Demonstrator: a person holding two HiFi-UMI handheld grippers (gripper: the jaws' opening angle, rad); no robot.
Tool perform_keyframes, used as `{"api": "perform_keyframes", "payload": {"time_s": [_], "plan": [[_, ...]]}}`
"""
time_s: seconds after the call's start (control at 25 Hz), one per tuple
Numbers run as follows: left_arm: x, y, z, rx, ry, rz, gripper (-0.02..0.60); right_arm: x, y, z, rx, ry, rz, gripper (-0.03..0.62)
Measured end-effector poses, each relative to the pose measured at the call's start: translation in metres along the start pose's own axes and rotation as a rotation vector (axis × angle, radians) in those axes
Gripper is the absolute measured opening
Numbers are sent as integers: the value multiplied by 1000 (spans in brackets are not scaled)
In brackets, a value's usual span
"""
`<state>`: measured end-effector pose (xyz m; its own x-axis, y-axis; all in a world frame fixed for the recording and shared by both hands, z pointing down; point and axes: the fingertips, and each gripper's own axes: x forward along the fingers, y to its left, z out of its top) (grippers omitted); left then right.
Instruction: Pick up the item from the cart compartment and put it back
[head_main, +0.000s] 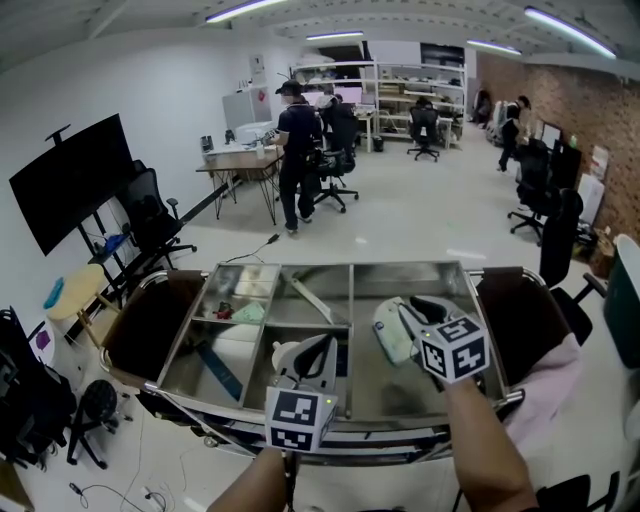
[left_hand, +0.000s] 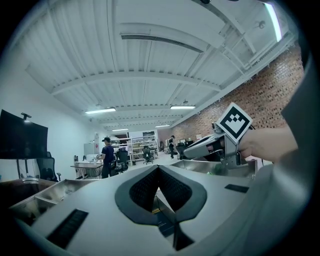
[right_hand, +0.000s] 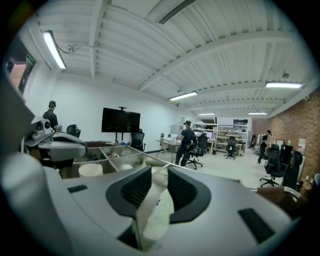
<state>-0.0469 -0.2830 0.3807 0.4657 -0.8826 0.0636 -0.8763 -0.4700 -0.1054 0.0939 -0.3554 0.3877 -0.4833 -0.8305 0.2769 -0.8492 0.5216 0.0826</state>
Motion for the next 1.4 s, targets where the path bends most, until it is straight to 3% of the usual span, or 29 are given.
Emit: {"api": "perform_keyframes", "payload": {"time_s": [0.72,1.24,1.4], "plan": [[-50,-31,8,13,-18,-25,-2,-101,39,15,24,-100,7,94],[-62,-45,-6,-2,8,-39,0,-158,67,-23,74,-115,20,86],[-67,-48,-11,-5,13,-42,0,-160,72,-42,110,-106,32,9]]}}
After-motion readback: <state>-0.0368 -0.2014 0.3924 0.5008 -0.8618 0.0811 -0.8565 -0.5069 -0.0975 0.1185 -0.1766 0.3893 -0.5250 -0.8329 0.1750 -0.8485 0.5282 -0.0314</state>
